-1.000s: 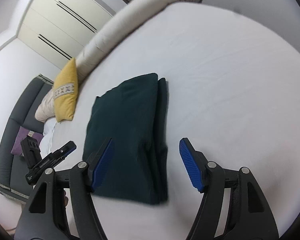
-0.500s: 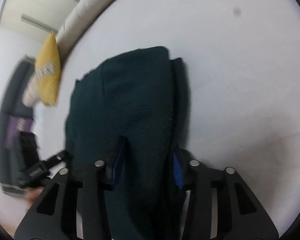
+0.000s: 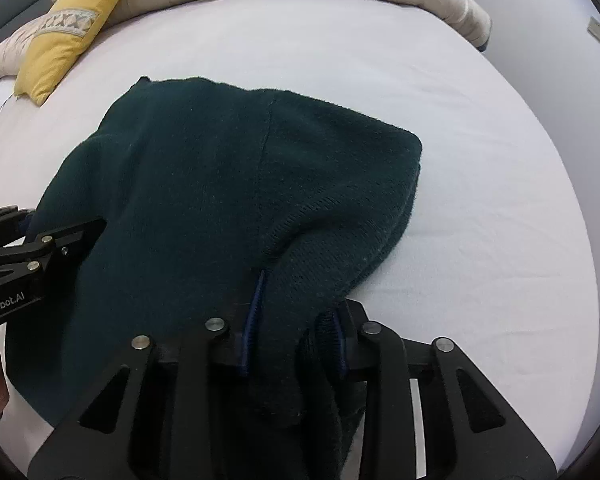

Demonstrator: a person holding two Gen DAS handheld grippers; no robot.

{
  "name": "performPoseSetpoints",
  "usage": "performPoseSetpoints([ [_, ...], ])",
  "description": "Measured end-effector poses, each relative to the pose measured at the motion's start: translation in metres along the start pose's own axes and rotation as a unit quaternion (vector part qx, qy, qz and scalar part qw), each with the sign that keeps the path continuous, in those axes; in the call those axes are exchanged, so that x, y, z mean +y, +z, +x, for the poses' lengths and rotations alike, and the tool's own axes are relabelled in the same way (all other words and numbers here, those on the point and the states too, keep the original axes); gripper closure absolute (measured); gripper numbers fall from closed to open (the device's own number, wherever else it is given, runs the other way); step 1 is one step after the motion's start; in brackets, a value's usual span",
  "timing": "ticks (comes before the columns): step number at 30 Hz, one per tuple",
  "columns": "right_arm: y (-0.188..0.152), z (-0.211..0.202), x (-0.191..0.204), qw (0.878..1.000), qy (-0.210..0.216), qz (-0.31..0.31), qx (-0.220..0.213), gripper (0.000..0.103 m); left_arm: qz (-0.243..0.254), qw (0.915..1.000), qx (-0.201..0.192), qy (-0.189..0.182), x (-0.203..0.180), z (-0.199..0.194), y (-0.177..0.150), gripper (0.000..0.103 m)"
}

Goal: Fold small clothes

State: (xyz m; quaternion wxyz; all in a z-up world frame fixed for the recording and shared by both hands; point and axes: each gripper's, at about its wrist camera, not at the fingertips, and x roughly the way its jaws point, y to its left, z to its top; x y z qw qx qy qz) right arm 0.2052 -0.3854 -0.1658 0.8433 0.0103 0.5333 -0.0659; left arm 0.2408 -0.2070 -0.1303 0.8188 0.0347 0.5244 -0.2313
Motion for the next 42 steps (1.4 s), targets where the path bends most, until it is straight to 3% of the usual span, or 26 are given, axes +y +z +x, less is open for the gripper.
performPoseSetpoints([
  [4, 0.004, -0.014, 0.001, 1.000, 0.004, 0.018, -0.010, 0.082, -0.015, 0.9997, 0.006, -0.020, 0.007, -0.015, -0.001, 0.066],
  [12, -0.003, -0.092, 0.037, 0.998, 0.031, -0.004, -0.058, 0.083, -0.002, 0.9995, -0.030, -0.008, 0.007, -0.088, -0.022, 0.068],
  [20, -0.024, -0.181, 0.086, 0.988, 0.121, -0.005, -0.092, 0.083, 0.001, 0.9981, -0.062, -0.004, 0.053, -0.180, -0.057, 0.068],
  [26, -0.045, -0.204, 0.141, 0.982, 0.159, -0.026, -0.097, 0.083, -0.013, 0.9969, -0.076, 0.009, 0.101, -0.214, -0.109, 0.068],
  [32, -0.061, -0.162, 0.181, 0.980, 0.187, -0.013, -0.067, 0.083, -0.054, 0.9975, -0.044, 0.016, 0.152, -0.181, -0.132, 0.067],
  [35, -0.061, -0.104, 0.188, 0.981, 0.192, 0.009, -0.026, 0.083, -0.074, 0.9971, -0.011, 0.011, 0.173, -0.143, -0.144, 0.066],
  [38, -0.069, -0.052, 0.184, 0.984, 0.172, 0.030, 0.019, 0.080, -0.089, 0.9960, -0.003, 0.012, 0.185, -0.119, -0.155, 0.054],
  [42, -0.080, -0.016, 0.154, 0.964, 0.246, 0.100, 0.026, 0.075, -0.088, 0.9960, -0.017, 0.010, 0.193, -0.114, -0.158, 0.038],
])
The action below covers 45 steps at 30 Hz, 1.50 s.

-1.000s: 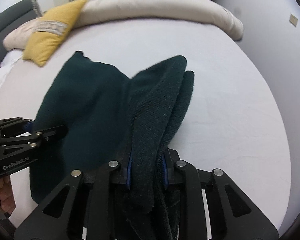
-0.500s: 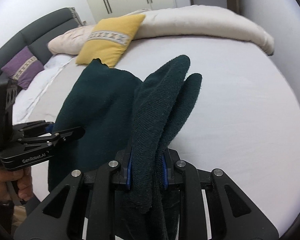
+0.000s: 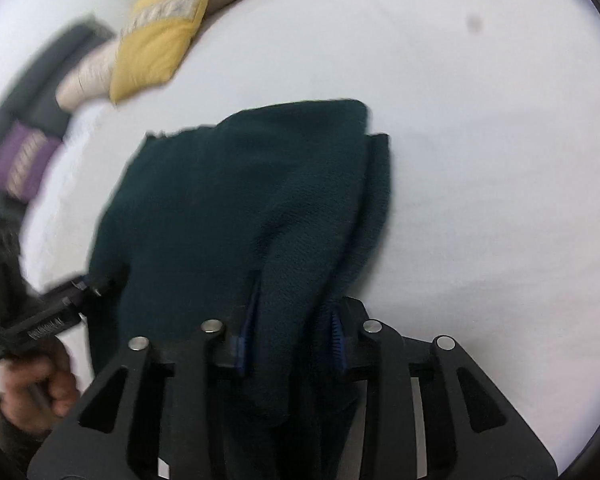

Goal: Fold small clothes

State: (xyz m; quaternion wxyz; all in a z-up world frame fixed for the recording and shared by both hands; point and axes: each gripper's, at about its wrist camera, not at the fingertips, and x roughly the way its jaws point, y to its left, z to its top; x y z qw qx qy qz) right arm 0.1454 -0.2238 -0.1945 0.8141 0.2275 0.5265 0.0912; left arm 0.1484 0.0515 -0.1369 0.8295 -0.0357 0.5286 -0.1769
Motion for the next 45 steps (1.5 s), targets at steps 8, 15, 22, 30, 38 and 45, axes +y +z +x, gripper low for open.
performPoseSetpoints([
  [8, 0.000, -0.005, -0.001, 1.000, 0.019, -0.006, -0.016, 0.064, -0.032, 0.9994, -0.010, -0.014, 0.009, -0.008, -0.011, 0.031],
  [15, 0.010, -0.094, -0.009, 0.995, 0.014, 0.029, -0.099, 0.061, -0.049, 0.9931, -0.099, 0.040, 0.005, -0.079, -0.003, 0.042],
  [22, -0.013, -0.051, 0.029, 0.993, 0.113, -0.022, -0.007, 0.061, -0.002, 0.9989, -0.046, -0.011, -0.043, -0.029, -0.003, 0.054],
  [30, -0.028, -0.017, -0.038, 0.983, 0.173, 0.066, 0.004, 0.101, 0.026, 0.9970, -0.067, -0.028, -0.037, -0.012, -0.020, 0.055],
  [38, -0.041, -0.055, -0.050, 0.989, 0.128, 0.076, -0.025, 0.088, 0.003, 0.9950, -0.089, -0.044, -0.025, -0.049, -0.032, 0.057],
  [45, -0.069, -0.129, 0.002, 0.990, 0.084, -0.020, -0.112, 0.087, 0.012, 0.9793, -0.201, 0.022, -0.035, -0.120, -0.083, 0.012],
])
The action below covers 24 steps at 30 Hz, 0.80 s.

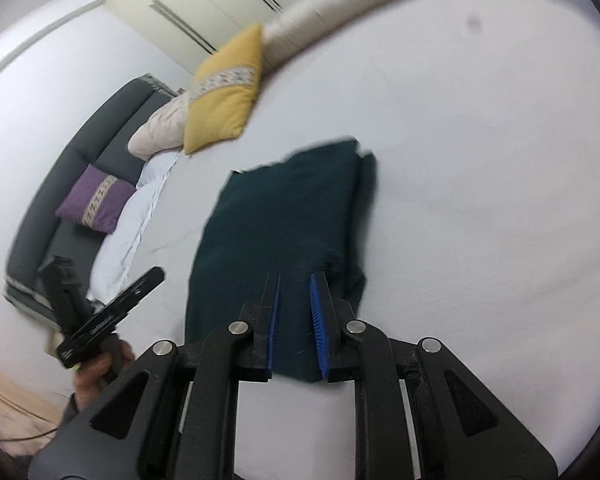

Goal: Fold small clothes

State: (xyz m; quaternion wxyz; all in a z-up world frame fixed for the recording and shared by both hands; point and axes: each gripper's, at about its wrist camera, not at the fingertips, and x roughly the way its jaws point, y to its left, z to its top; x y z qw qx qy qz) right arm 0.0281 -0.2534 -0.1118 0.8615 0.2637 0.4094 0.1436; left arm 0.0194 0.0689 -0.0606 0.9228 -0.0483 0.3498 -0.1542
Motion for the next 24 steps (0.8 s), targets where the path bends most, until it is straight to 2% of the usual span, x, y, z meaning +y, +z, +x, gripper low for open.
performPoseSetpoints([
  [1, -0.001, -0.009, 0.012, 1.000, -0.009, -0.017, -0.013, 0.087, 0.007, 0.9997, -0.016, 0.015, -0.003, -0.011, 0.000, 0.002],
  [3, -0.002, -0.027, 0.041, 0.997, -0.039, -0.058, -0.043, 0.086, 0.026, 0.9972, -0.055, 0.043, -0.016, -0.039, -0.003, 0.000],
  [4, -0.002, -0.035, 0.053, 0.994, -0.053, -0.074, -0.055, 0.079, 0.040, 0.9952, -0.070, 0.056, -0.021, -0.049, -0.001, 0.000],
  [6, -0.003, -0.054, 0.079, 0.986, -0.089, -0.107, -0.089, 0.049, 0.064, 0.9880, -0.097, 0.102, -0.035, -0.069, 0.005, 0.000],
  [7, -0.006, -0.065, 0.092, 0.979, -0.107, -0.126, -0.119, 0.023, 0.070, 0.9838, -0.107, 0.125, -0.041, -0.079, 0.008, 0.000],
  [8, -0.010, -0.078, 0.103, 0.971, -0.119, -0.140, -0.151, 0.013, 0.074, 0.9812, -0.112, 0.138, -0.045, -0.086, 0.011, 0.000],
  [9, -0.014, -0.089, 0.114, 0.962, -0.130, -0.152, -0.187, 0.009, 0.076, 0.9791, -0.121, 0.145, -0.048, -0.096, 0.014, 0.000],
  [10, -0.021, -0.104, 0.126, 0.946, -0.148, -0.164, -0.237, 0.003, 0.073, 0.9769, -0.132, 0.151, -0.051, -0.105, 0.017, 0.000],
  [12, -0.028, -0.127, 0.143, 0.927, -0.168, -0.169, -0.290, 0.000, 0.061, 0.9725, -0.142, 0.174, -0.056, -0.125, 0.018, 0.000],
  [13, -0.028, -0.135, 0.149, 0.922, -0.170, -0.169, -0.304, 0.000, 0.057, 0.9717, -0.140, 0.182, -0.058, -0.131, 0.020, 0.000],
  [14, -0.027, -0.145, 0.157, 0.920, -0.166, -0.168, -0.313, 0.000, 0.057, 0.9733, -0.141, 0.172, -0.060, -0.136, 0.023, 0.000],
  [17, -0.025, -0.162, 0.169, 0.920, -0.153, -0.169, -0.320, 0.000, 0.039, 0.9813, -0.120, 0.145, -0.057, -0.134, 0.026, 0.000],
  [19, -0.026, -0.166, 0.173, 0.921, -0.159, -0.166, -0.315, 0.000, 0.029, 0.9839, -0.100, 0.145, -0.055, -0.127, 0.020, 0.000],
  [22, -0.025, -0.148, 0.167, 0.944, -0.187, -0.149, -0.229, 0.000, 0.028, 0.9884, -0.050, 0.141, -0.055, -0.102, 0.006, 0.000],
  [24, -0.027, -0.132, 0.159, 0.953, -0.197, -0.138, -0.186, 0.000, 0.025, 0.9902, -0.018, 0.136, -0.054, -0.084, -0.006, 0.000],
])
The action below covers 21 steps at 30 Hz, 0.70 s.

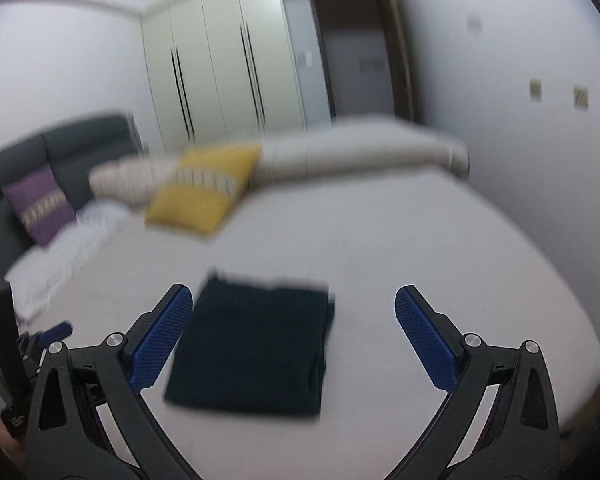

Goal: Fold small clothes

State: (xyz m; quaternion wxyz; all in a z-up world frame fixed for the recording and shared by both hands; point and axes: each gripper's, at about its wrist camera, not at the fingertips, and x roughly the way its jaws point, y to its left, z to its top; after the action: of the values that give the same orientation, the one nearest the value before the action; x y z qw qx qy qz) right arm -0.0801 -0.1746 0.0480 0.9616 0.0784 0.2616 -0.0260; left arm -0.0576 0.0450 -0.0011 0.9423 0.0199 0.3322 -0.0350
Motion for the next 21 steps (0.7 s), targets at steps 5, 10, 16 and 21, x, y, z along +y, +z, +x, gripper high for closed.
performPoseSetpoints([
  [5, -0.041, 0.051, 0.004, 0.997, -0.019, 0.008, 0.077, 0.000, -0.005, 0.9984, 0.054, 0.013, -0.001, 0.039, -0.028, 0.000],
  [10, -0.080, 0.087, 0.014, 0.994, -0.053, -0.032, 0.095, 0.000, -0.014, 0.9977, 0.064, 0.015, 0.002, 0.053, -0.042, 0.000],
  [16, -0.105, 0.119, 0.011, 0.991, -0.057, -0.025, 0.121, 0.000, -0.016, 0.9971, 0.072, 0.019, 0.002, 0.063, -0.050, 0.000],
  [21, -0.102, 0.115, 0.010, 0.991, -0.058, -0.033, 0.113, 0.000, -0.020, 0.9970, 0.073, 0.016, 0.003, 0.064, -0.052, 0.000],
])
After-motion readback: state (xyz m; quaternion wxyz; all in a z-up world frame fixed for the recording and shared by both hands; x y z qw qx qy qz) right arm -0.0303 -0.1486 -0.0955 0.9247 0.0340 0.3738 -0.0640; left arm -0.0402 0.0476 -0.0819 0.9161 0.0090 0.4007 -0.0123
